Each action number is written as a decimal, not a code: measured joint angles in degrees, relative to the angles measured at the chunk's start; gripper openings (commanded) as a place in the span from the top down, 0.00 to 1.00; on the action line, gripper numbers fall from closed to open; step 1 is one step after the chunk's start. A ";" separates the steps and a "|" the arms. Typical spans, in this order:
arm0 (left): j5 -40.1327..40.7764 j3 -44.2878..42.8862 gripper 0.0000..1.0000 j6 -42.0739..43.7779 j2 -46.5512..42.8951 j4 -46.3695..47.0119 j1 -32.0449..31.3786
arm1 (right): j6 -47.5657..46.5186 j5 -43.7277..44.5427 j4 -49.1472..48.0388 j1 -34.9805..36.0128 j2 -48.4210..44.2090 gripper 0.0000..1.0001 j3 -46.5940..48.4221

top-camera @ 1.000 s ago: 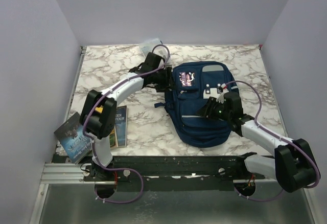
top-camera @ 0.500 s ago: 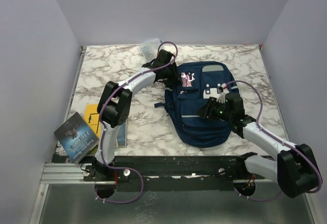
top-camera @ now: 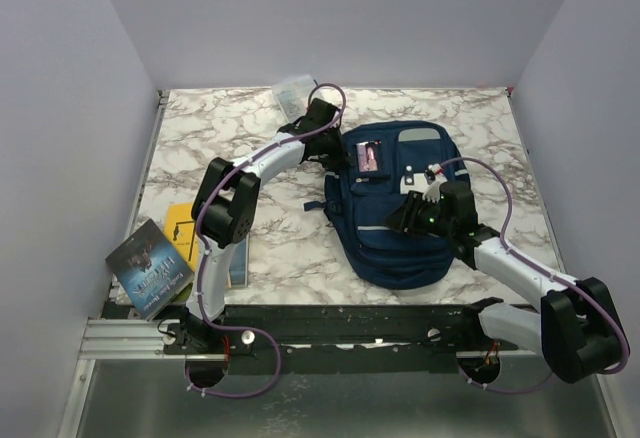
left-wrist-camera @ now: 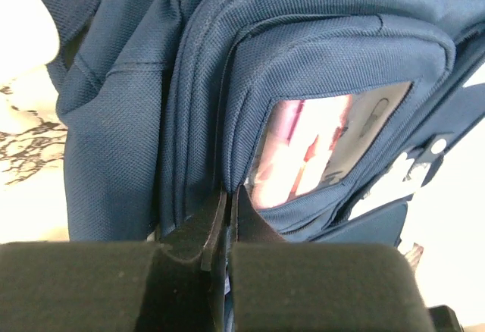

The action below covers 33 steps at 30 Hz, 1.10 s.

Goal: Pack the student bag
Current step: Zip the student bag at the center of the board.

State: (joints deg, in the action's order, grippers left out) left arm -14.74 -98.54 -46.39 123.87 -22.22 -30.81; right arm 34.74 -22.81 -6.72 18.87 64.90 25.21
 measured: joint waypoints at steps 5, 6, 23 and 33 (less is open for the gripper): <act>-5.64 0.31 1.00 -0.13 0.00 0.13 0.70 | -0.79 0.07 0.02 0.00 0.09 0.41 0.00; -7.17 0.31 1.00 -0.11 0.00 -0.24 0.83 | -0.70 0.07 -0.02 0.00 0.11 0.39 -0.02; -21.99 0.00 1.00 1.22 0.13 -6.49 1.99 | 1.05 9.55 9.18 0.04 1.77 0.00 7.08; -26.88 -0.17 1.00 -1.03 3.30 -6.58 3.32 | 1.16 11.15 13.84 -0.13 5.16 0.00 11.23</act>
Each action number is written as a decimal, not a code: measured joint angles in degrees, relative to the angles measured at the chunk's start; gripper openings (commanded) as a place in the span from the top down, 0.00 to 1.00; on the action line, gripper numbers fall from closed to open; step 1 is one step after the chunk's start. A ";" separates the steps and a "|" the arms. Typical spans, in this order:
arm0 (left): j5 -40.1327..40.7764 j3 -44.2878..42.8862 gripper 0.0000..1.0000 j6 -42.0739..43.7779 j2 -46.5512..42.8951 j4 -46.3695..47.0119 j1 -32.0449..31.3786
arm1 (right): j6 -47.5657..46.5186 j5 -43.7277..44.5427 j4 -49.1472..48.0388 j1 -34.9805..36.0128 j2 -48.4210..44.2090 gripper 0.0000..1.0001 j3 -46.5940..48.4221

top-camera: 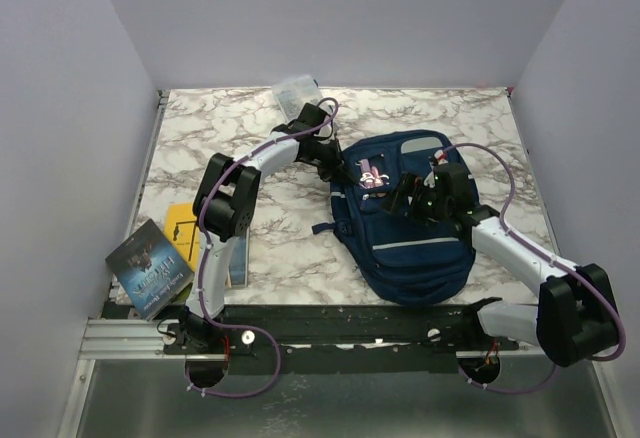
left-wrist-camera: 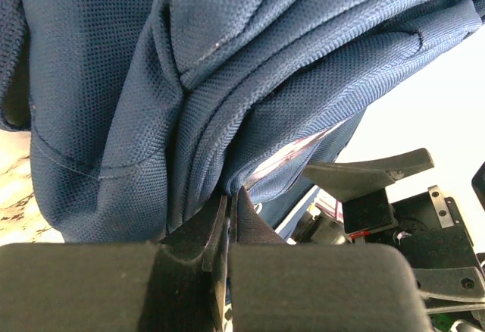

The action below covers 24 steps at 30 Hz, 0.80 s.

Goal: Pack the student bag
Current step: Zip the student bag at the center of the board.

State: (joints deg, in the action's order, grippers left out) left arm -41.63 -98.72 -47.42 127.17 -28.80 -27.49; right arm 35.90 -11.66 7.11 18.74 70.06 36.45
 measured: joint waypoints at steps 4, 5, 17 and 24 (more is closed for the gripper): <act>-1.40 0.00 1.00 -0.48 0.24 -0.04 0.20 | -0.26 1.57 0.39 0.46 -0.11 0.00 0.20; -1.66 0.00 1.00 -0.57 0.24 -0.09 0.20 | -0.46 2.10 0.48 0.70 -0.11 0.01 0.35; -2.05 0.00 1.00 -0.55 0.24 -0.44 0.20 | -3.61 12.63 -0.63 12.09 7.61 0.08 6.80; -2.23 0.00 1.00 -0.55 0.24 -0.59 0.20 | -2.29 19.85 -1.09 16.26 9.79 0.19 9.40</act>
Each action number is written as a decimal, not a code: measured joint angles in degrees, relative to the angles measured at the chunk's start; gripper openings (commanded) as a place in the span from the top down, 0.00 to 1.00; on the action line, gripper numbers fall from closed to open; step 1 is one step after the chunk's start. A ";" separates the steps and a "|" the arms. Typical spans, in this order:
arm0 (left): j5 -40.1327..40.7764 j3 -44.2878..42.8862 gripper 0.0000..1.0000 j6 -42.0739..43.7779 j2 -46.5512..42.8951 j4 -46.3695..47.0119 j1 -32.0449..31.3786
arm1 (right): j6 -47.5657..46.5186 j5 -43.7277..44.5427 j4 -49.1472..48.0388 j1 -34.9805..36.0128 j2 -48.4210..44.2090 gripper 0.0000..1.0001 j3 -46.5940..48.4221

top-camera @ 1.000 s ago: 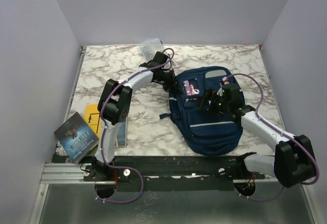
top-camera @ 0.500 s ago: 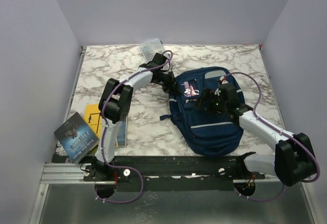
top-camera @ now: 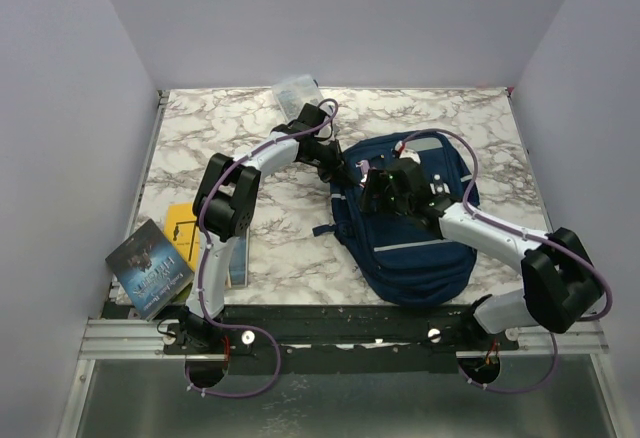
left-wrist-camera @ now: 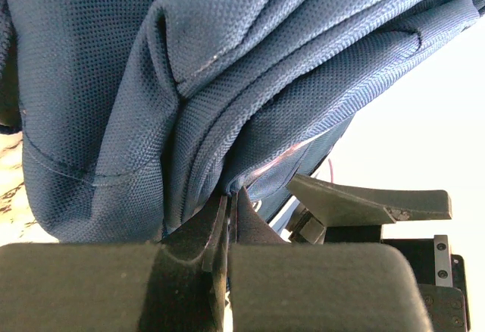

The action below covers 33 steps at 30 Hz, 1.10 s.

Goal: Pack the student bag
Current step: Zip the student bag at the center of the board.

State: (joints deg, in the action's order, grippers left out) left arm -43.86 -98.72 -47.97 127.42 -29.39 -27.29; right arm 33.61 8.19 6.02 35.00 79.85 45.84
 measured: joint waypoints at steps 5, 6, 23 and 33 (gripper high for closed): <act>-0.35 0.00 1.00 -0.04 0.00 -0.17 0.00 | 1.77 3.58 0.02 0.76 4.44 0.36 3.30; -0.42 0.00 1.00 -0.04 0.00 -0.20 0.00 | 2.10 4.24 0.04 0.98 5.33 0.40 4.02; -0.52 0.15 1.00 -0.04 -0.39 -0.68 -0.09 | 1.90 16.13 4.74 9.31 11.67 0.75 8.66; -0.28 0.61 1.00 0.33 -1.60 -0.74 -0.26 | 1.51 19.47 7.85 10.05 11.06 1.00 10.10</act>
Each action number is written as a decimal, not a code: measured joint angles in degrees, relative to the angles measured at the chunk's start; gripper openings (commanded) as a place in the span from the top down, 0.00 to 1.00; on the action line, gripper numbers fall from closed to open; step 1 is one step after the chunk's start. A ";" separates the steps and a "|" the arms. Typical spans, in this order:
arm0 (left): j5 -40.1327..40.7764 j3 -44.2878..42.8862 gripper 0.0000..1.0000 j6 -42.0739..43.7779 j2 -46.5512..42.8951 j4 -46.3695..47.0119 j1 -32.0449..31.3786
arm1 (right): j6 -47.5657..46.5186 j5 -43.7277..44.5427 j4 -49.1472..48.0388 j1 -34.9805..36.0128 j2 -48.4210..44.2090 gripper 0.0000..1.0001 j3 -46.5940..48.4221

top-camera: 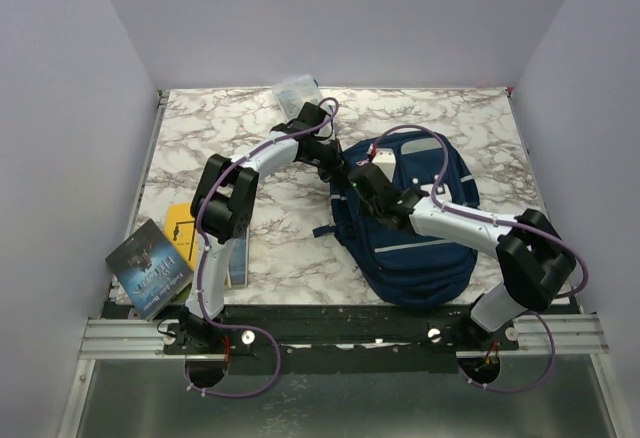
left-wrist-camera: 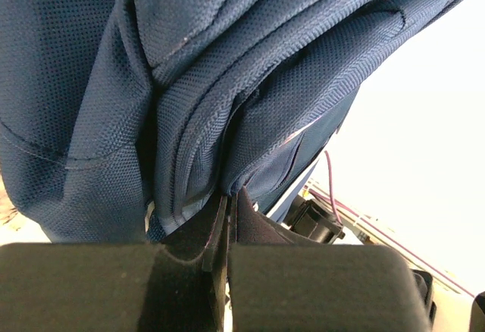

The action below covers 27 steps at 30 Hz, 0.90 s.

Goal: Pack the student bag
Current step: Zip the student bag at the center of the board.

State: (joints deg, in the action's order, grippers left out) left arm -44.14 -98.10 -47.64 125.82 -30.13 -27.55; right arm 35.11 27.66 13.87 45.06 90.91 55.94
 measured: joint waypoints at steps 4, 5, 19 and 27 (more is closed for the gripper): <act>-0.07 0.00 0.99 0.07 -0.09 -0.07 0.00 | -0.02 -0.15 0.35 -0.09 -2.03 1.00 -0.68; -0.09 0.00 0.92 0.09 -0.11 -0.13 -0.02 | -0.02 -0.59 0.28 -0.26 -2.64 1.00 -1.09; -1.03 3.67 0.61 -1.46 -1.11 1.38 -2.16 | 3.02 -20.35 -2.27 -9.18 -4.61 1.00 -3.76; -0.79 4.24 1.00 -1.27 -1.11 1.33 -2.34 | 3.85 -32.13 -4.63 -16.96 -6.03 1.00 -6.95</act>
State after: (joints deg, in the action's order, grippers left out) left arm -44.93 -93.86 -48.90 124.70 -28.80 -29.89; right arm 38.96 -4.47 9.23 28.10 84.88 48.99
